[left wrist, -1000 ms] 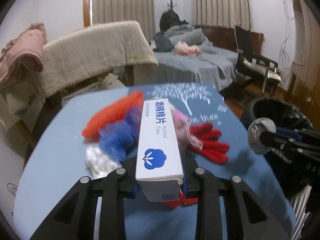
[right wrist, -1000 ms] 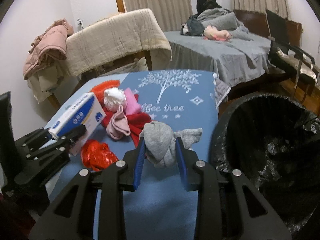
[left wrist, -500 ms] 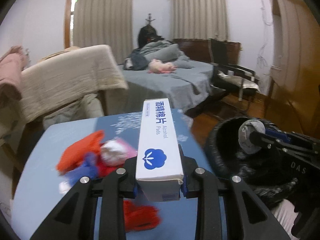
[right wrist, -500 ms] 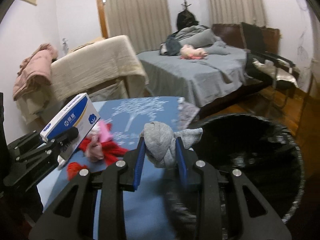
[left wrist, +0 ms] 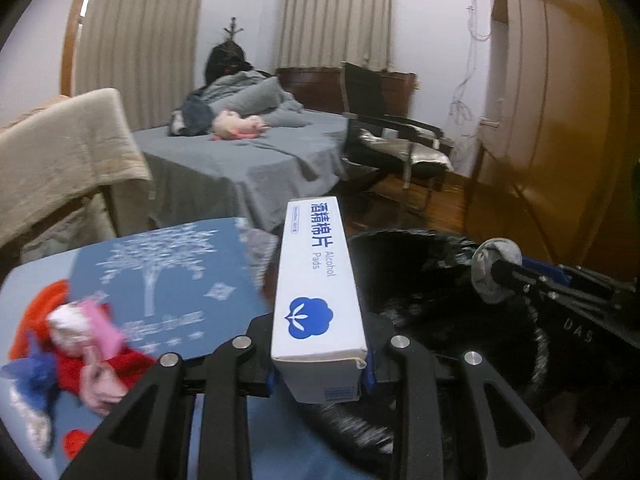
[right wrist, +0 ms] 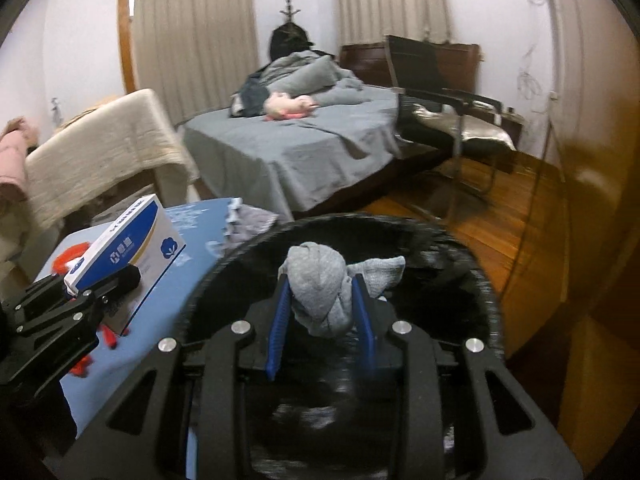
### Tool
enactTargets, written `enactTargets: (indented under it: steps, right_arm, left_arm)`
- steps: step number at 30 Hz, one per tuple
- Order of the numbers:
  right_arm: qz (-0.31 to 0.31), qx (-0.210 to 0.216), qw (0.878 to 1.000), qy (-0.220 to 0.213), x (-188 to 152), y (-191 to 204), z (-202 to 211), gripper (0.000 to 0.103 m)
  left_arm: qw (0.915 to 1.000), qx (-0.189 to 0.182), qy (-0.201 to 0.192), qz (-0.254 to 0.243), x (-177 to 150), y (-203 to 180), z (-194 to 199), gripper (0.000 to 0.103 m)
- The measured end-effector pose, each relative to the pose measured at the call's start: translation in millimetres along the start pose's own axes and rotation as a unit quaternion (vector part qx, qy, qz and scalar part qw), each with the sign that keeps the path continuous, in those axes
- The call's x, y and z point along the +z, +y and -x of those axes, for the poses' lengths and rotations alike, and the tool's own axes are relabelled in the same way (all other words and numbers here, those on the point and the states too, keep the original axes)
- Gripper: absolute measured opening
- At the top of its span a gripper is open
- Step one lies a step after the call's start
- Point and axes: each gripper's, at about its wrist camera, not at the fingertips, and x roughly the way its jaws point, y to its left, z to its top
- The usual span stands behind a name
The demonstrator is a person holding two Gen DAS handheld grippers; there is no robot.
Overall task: Collect trash
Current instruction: 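Carry the grey sock and tissue box over the bin and release both, then grasp the red plastic bag with the right tool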
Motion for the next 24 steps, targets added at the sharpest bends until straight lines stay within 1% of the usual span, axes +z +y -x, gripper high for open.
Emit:
enactTargets:
  steps: [2, 3, 4, 5, 6, 8, 10, 13, 15, 18, 19, 21, 22, 24]
  right_arm:
    - [-0.005, -0.018, 1.000, -0.004, -0.5, -11.4, 1.2, 0.037]
    - [-0.008, -0.024, 1.000, -0.005, -0.5, -14.5, 1.4, 0.046]
    - [-0.011, -0.032, 0.999, -0.008, -0.5, -19.4, 3.4, 0.052]
    - [-0.012, -0.035, 0.999, -0.011, -0.8, -21.6, 5.0, 0.054]
    - [-0.011, -0.037, 0.999, -0.014, -1.3, -23.1, 6.9, 0.058]
    - [-0.006, -0.042, 0.999, -0.017, -1.4, -21.0, 7.5, 0.079]
    - [-0.003, -0.046, 0.999, -0.025, -2.9, -15.4, 10.9, 0.089]
    - [0.002, -0.026, 0.999, -0.032, -4.1, 1.4, 12.6, 0.095]
    - [0.002, -0.009, 0.999, -0.032, -1.9, 15.2, 11.1, 0.096]
    - [0.008, 0.028, 0.999, -0.026, -3.4, 46.3, 8.3, 0.096]
    - [0.014, 0.043, 0.999, -0.023, -5.7, 58.7, 7.8, 0.096]
    - [0.025, 0.066, 0.997, -0.018, -9.3, 82.5, 4.8, 0.096]
    - [0.030, 0.083, 0.996, -0.013, -13.1, 97.6, 2.1, 0.096]
    - [0.038, 0.106, 0.994, -0.007, -18.2, 120.3, 0.7, 0.096]
  left_arm:
    - [0.9997, -0.026, 0.003, 0.000, 3.0, -9.3, -9.7, 0.035]
    - [0.9994, -0.035, 0.005, 0.001, 3.2, -11.7, -12.8, 0.051]
    - [0.9991, -0.042, 0.003, 0.001, 3.5, -13.2, -14.6, 0.061]
    - [0.9992, -0.041, -0.001, 0.002, 3.2, -13.9, -14.2, 0.064]
    - [0.9992, -0.039, -0.004, 0.001, 3.0, -12.3, -12.4, 0.066]
    - [0.9995, -0.031, -0.006, 0.000, 1.2, -7.8, -6.4, 0.070]
    - [0.9998, -0.013, -0.013, -0.002, -1.1, 2.7, 5.3, 0.075]
    - [0.9995, 0.021, -0.024, -0.001, -5.0, 18.4, 22.9, 0.083]
    - [0.9987, 0.043, -0.027, 0.003, -9.1, 33.1, 34.4, 0.084]
    - [0.9959, 0.084, -0.025, 0.019, -20.0, 62.7, 57.5, 0.085]
    - [0.9938, 0.104, -0.023, 0.030, -26.0, 76.4, 68.5, 0.085]
    - [0.9904, 0.129, -0.022, 0.043, -32.5, 94.2, 80.8, 0.085]
    - [0.9872, 0.150, -0.020, 0.051, -38.7, 108.0, 91.2, 0.085]
    - [0.9835, 0.172, -0.015, 0.055, -46.0, 125.5, 101.5, 0.085]
